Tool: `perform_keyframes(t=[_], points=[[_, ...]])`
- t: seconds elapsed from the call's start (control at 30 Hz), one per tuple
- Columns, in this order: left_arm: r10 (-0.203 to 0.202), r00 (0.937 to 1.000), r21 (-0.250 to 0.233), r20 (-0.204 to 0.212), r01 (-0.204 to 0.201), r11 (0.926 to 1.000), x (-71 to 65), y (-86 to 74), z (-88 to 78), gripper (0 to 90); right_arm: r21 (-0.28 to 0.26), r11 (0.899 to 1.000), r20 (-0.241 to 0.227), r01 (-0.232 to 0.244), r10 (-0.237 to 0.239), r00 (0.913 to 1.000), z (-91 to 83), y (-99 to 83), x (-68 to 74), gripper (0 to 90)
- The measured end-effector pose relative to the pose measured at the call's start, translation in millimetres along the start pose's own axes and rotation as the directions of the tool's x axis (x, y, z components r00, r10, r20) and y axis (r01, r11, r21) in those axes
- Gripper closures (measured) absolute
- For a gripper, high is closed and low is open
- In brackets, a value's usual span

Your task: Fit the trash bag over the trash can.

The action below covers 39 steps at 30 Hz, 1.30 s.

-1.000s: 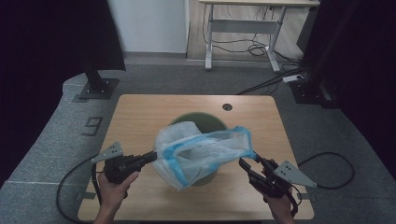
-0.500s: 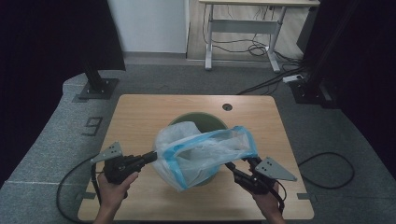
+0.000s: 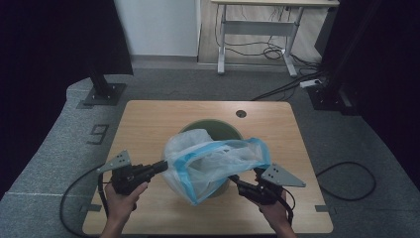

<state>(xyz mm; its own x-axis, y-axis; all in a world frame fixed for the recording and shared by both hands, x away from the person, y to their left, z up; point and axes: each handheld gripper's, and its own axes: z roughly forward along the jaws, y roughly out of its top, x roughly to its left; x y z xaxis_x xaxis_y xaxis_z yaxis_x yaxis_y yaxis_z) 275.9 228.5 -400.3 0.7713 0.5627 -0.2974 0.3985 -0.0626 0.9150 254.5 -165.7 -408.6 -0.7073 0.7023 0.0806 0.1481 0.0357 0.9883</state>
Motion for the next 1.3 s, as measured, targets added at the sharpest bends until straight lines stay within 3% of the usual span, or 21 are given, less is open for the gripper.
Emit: perform_keyframes(t=[0.13, 0.33, 0.37, 0.43, 0.57, 1.0, 1.1, 1.3], points=[[-0.002, 1.0, 0.0, 0.003, 0.002, 1.0, -0.6, -0.8, 1.3, 89.7, 0.0, 1.0, -0.024, -0.017, 0.017, 0.9996, -5.3, 4.5, 0.4, 39.8], [0.001, 0.9999, 0.005, 0.013, -0.001, 1.0, -3.2, -1.2, 6.4, 89.7, 0.035, 0.999, -0.004, -0.028, 0.028, 0.9996, -0.4, 6.7, 4.0, 41.7], [0.001, 0.9999, 0.006, 0.013, -0.001, 1.0, -3.5, -1.0, 6.7, 89.7, 0.04, 0.999, 0.006, -0.029, 0.029, 0.9996, 1.5, 6.6, 4.2, 44.9], [0.002, 0.9999, 0.006, 0.012, -0.002, 1.0, -4.0, -0.2, 7.1, 89.7, 0.046, 0.999, 0.019, -0.021, 0.021, 0.9996, 4.0, 5.8, 4.0, 61.5], [0.005, 1.0, 0.001, 0.007, -0.005, 1.0, -3.2, 1.0, 6.9, 89.7, 0.055, 0.998, 0.004, -0.011, 0.011, 0.9999, 4.4, 2.7, 0.6, 87.0], [-0.031, 0.9995, -0.011, -0.01, 0.031, 0.9994, 6.3, -16.3, -1.9, 89.7, 0.032, 0.995, -0.026, 0.099, -0.098, 0.9949, -34.3, -16.9, -8.4, 88.3], [-0.034, 0.9993, -0.005, -0.013, 0.034, 0.9994, 7.2, -21.2, -2.7, 89.7, 0.05, 0.991, -0.026, 0.124, -0.122, 0.9921, -36.0, -26.9, -8.2, 88.1], [-0.026, 0.9989, 0.011, -0.039, 0.027, 0.9996, 10.3, -27.3, -3.5, 89.7, 0.095, 0.988, -0.009, 0.118, -0.118, 0.993, -27.8, -44.2, -15.2, 87.8]])
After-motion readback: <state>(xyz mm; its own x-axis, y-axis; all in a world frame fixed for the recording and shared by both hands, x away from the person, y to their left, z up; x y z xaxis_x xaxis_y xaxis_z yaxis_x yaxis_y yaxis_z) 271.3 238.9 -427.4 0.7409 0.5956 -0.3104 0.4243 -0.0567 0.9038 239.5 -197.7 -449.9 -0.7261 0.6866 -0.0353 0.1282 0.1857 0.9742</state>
